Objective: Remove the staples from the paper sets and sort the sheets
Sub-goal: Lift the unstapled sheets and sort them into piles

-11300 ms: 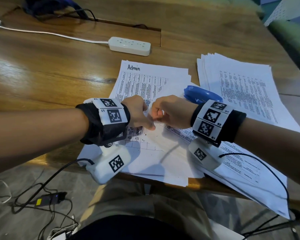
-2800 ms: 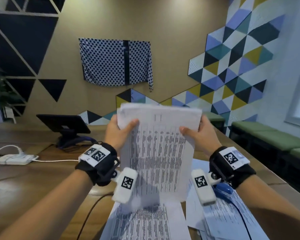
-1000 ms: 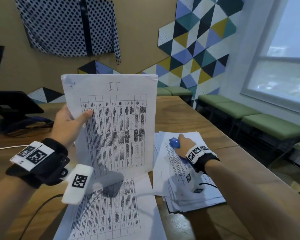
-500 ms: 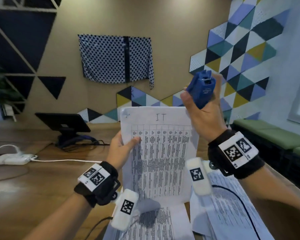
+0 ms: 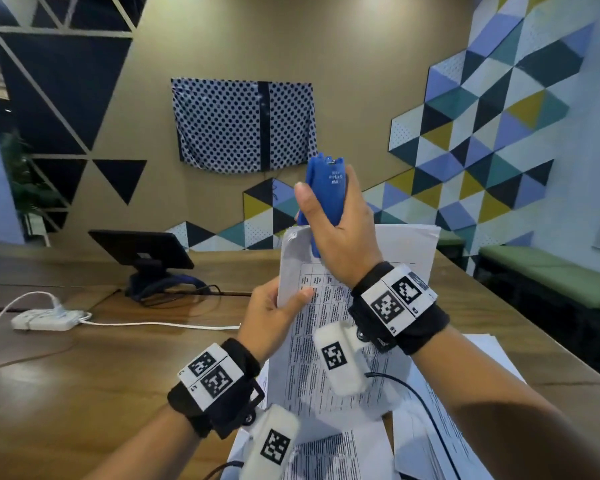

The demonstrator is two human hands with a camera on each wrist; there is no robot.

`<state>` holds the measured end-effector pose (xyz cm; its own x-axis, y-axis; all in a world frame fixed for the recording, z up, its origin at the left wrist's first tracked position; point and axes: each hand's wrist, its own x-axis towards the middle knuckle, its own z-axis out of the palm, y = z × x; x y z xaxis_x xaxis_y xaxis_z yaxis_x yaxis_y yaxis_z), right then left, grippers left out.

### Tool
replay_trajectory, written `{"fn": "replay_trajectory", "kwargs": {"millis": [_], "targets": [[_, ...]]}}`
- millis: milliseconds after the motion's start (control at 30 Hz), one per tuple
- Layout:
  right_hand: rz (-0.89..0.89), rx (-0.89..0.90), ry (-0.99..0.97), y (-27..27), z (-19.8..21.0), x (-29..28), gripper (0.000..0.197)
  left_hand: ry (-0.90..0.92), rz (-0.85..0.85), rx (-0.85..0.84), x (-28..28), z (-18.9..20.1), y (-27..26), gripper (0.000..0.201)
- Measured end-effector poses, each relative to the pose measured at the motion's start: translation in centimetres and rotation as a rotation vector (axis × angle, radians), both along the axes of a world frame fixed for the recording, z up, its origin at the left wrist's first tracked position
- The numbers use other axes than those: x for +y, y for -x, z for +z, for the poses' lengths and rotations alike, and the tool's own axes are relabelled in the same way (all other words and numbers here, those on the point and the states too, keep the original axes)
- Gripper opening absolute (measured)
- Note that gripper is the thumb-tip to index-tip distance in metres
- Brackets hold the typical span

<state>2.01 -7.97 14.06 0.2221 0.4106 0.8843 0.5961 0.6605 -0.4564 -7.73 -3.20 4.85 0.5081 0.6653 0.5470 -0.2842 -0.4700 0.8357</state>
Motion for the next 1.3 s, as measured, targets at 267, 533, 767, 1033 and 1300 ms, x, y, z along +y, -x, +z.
{"fn": "replay_trajectory", "kwargs": {"millis": [267, 533, 767, 1033, 1300], "targets": [[0.067, 0.154, -0.018, 0.8, 1.3, 0.3, 0.021, -0.02, -0.02, 0.007, -0.6, 0.2, -0.5, 0.015], [-0.035, 0.166, -0.079, 0.6, 1.1, 0.2, 0.02, -0.041, -0.03, 0.009, -1.2, 0.7, -0.8, 0.021], [-0.028, 0.116, 0.0, 0.6, 1.0, -0.4, 0.021, -0.056, 0.02, 0.036, -1.1, 0.5, -1.1, 0.014], [0.1, 0.223, -0.147, -2.8, 0.8, -3.2, 0.01, 0.049, 0.075, 0.06, -0.4, 1.0, -1.1, 0.018], [-0.413, -0.056, 0.055, -11.9, -5.6, -8.1, 0.026, 0.11, 0.197, 0.031, 0.7, 0.5, -0.7, 0.024]]}}
